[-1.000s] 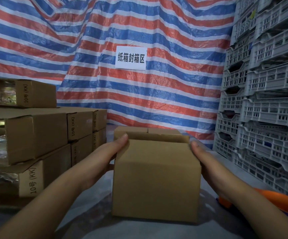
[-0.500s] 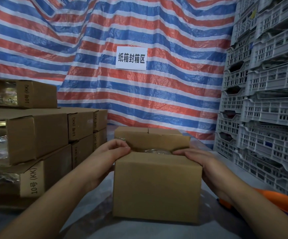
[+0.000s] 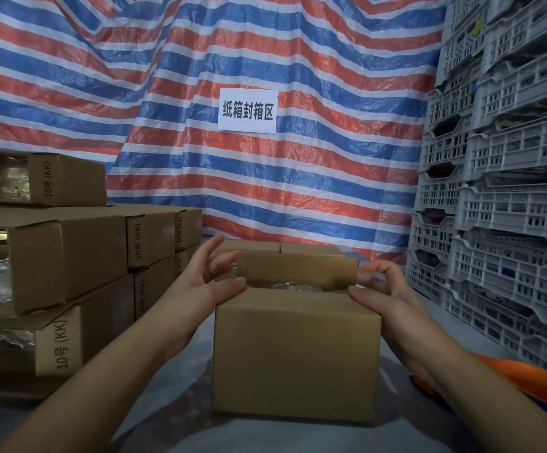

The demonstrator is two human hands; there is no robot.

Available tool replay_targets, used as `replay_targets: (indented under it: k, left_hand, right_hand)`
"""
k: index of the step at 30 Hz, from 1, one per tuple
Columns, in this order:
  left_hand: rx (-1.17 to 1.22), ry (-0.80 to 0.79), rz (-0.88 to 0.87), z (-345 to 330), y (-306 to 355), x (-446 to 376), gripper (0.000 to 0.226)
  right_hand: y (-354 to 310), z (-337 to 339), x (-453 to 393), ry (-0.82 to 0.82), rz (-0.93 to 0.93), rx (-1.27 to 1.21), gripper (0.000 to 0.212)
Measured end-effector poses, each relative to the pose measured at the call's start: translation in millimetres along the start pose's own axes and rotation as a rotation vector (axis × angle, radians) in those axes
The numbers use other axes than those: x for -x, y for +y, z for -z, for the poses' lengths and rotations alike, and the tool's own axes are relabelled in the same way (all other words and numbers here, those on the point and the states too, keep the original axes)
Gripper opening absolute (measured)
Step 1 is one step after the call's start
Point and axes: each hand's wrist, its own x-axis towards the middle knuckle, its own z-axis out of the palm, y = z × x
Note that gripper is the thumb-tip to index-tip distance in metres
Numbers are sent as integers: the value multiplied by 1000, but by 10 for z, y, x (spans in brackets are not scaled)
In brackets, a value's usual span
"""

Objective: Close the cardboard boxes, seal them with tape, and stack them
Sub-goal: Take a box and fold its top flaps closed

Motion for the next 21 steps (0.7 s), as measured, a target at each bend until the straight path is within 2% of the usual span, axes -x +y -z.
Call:
replay_targets:
  k: [4,6,10,15,21]
  left_hand:
    - [-26,23,-14,6,-5,-4,76]
    - [-43,28,-34,13,-5,-7,70]
    - [-73,24,-71,18,-36,-23,52]
    - [-82,-7,-40,42,-91,-35,34]
    - [-143,7,-22,50,-75,-30,20]
  right_hand:
    - [23,9,-9,-43,52,-60,75]
    - [27,10,-13,-57,103,-71,79]
    - [24,-15,-5,-47,156,-83,72]
    - [38,-9,-4,-36,90,-82,60]
    - [68,25,-25,-2,62,13,21]
